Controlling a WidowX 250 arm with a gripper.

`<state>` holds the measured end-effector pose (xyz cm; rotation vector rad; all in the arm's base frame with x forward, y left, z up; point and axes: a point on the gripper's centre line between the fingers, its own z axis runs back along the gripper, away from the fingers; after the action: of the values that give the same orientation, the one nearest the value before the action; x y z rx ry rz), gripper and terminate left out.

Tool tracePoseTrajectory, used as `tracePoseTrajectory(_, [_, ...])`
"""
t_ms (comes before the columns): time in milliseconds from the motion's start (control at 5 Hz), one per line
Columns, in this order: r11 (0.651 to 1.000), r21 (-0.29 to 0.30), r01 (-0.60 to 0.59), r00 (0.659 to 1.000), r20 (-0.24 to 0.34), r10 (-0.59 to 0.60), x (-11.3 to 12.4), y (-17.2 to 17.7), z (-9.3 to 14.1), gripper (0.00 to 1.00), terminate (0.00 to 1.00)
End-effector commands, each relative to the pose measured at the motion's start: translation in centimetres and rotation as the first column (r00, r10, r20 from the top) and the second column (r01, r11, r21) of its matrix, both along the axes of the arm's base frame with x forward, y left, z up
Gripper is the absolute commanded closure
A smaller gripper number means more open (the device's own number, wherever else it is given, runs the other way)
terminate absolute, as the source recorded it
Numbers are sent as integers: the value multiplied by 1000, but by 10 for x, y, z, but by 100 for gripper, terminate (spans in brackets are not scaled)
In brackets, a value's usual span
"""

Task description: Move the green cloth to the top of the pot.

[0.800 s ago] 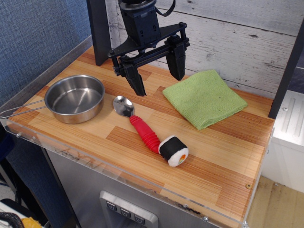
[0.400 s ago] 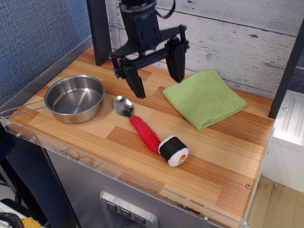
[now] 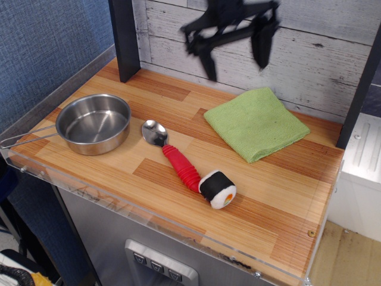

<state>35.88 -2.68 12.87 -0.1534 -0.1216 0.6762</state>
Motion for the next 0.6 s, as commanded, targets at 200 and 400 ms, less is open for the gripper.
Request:
tracePoseTrajectory(200, [968,93,235,971,18,-237,33,-17,1,0,0])
tracePoseTrajectory(400, [954,105,281,960,-15,-281,30,-20,-11,0,0])
